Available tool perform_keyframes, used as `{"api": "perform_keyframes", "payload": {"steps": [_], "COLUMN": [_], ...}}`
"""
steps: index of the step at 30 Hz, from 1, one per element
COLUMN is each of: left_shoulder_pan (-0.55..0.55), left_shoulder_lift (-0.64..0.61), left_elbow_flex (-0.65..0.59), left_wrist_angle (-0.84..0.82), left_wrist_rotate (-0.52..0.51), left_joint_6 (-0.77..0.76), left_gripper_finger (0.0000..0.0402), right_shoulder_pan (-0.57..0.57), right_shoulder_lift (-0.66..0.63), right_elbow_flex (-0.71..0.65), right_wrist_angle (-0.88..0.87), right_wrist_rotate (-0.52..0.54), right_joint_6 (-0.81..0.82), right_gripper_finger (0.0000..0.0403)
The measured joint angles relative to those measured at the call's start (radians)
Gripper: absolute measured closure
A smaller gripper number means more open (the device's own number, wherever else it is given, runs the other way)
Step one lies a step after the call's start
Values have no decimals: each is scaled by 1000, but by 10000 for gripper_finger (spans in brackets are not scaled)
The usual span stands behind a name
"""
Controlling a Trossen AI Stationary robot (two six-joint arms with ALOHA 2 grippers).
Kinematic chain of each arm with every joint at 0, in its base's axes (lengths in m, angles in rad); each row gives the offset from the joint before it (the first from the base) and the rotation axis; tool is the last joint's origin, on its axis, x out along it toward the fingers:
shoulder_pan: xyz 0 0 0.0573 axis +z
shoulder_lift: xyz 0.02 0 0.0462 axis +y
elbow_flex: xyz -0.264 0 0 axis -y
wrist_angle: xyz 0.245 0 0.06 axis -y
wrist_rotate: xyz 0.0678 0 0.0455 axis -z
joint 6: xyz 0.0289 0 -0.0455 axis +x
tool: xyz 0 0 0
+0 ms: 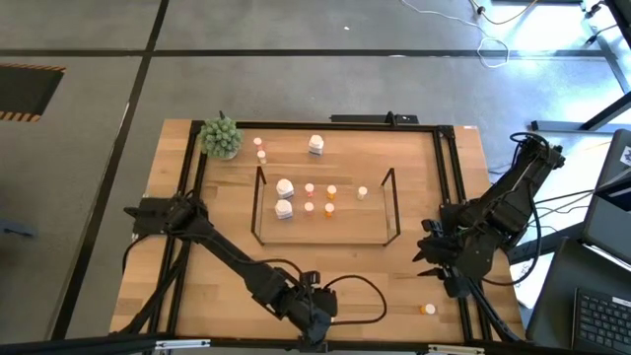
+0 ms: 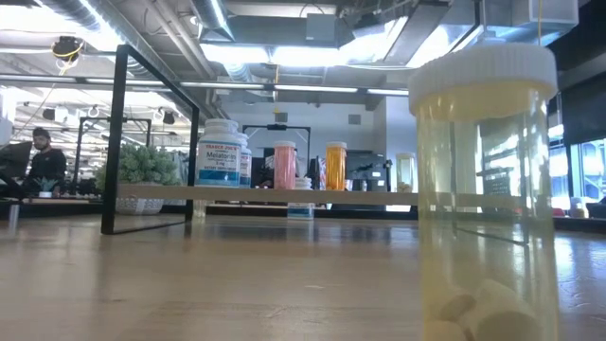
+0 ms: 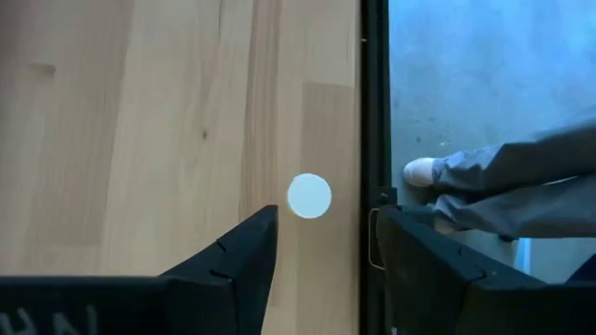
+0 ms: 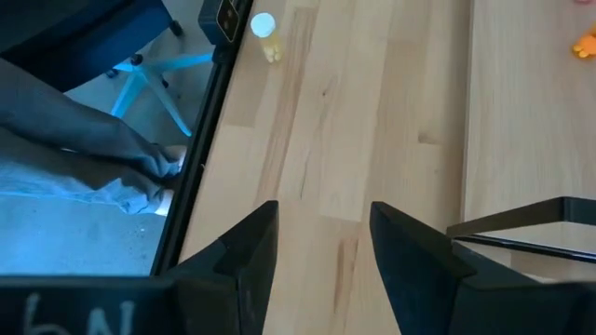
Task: Pick and place medicine bottles onto shelf by color
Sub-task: Put the bottom yellow pill bottle on the shelf aligned with the other yellow pill bottle
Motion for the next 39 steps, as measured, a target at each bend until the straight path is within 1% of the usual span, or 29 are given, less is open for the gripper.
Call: {"api": "perform_keyframes", "payload": {"steps": [5, 8, 12, 16, 20, 27, 33, 36, 39], "left_shoulder_pan": [8, 17, 20, 21, 21, 19, 19, 19, 19], "left_shoulder_lift": [-1, -1, -1, -1, -1, 65, 68, 68, 68], "left_elbow_flex": [0, 0, 0, 0, 0, 0, 0, 0, 0], "left_wrist_angle": [-6, -5, 1, 1, 11, 102, 100, 89, 79], "left_wrist_rotate": [-8, -10, -12, -9, -8, 17, 18, 19, 16], "left_joint_6": [6, -25, -29, -110, -125, -136, -158, -160, -158], "left_gripper_finger": [223, 223, 223, 223, 223, 223, 222, 207, 176], "right_shoulder_pan": [0, 0, 0, 0, 0, 0, 0, 0, 0], "right_shoulder_lift": [0, 0, 0, 0, 0, 0, 0, 0, 0], "right_elbow_flex": [0, 0, 0, 0, 0, 0, 0, 0, 0], "right_wrist_angle": [0, 0, 0, 0, 0, 0, 3, 7, 8], "right_wrist_rotate": [0, 0, 0, 0, 0, -1, -1, -1, -1], "right_joint_6": [0, 0, 0, 0, 0, 0, 0, 0, 0], "right_gripper_finger": [230, 230, 230, 230, 230, 230, 230, 230, 230]}}
